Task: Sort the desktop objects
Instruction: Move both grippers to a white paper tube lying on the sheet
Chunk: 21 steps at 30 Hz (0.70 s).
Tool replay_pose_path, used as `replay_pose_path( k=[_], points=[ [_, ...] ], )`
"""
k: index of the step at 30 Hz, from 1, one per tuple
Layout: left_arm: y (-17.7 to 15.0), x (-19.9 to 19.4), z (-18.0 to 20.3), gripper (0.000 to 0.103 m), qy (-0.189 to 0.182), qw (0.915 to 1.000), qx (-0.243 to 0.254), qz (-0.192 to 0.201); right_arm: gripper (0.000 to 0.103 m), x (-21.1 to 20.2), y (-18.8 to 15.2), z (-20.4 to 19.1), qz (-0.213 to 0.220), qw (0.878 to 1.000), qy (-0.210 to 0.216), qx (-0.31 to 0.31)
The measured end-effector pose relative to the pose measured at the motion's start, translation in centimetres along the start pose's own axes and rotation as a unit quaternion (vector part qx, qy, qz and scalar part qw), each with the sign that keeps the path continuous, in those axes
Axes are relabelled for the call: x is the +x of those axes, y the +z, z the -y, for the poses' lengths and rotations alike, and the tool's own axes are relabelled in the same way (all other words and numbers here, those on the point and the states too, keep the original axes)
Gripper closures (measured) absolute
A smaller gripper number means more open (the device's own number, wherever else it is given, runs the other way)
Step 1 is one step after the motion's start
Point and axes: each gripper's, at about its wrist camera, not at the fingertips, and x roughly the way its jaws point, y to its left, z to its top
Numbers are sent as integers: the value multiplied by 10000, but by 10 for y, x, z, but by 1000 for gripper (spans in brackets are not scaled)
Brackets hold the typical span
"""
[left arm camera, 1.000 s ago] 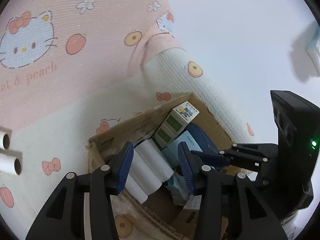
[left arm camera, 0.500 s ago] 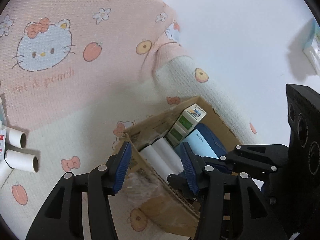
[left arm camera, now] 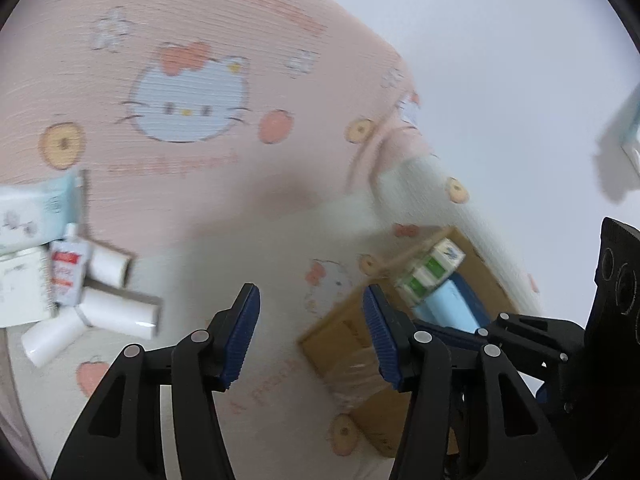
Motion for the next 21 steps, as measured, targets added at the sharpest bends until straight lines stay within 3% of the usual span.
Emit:
replay_pose_path(
  k=[5, 11, 16, 21],
  points=[
    [-18, -2, -32, 44, 242, 9995, -154, -120, 82, 34, 5, -27, -79, 9994, 147, -317],
    [-43, -7, -85, 44, 463, 9960, -746, -135, 82, 74, -2, -56, -120, 9984, 75, -551],
    [-59, -14, -119, 44, 594, 9922, -1091, 48, 82, 98, -17, -65, -170, 9971, 631, -388],
    [-72, -5, -151, 44, 662, 9848, -1601, -132, 80, 132, -21, -65, -343, 9954, 874, -201]
  ],
)
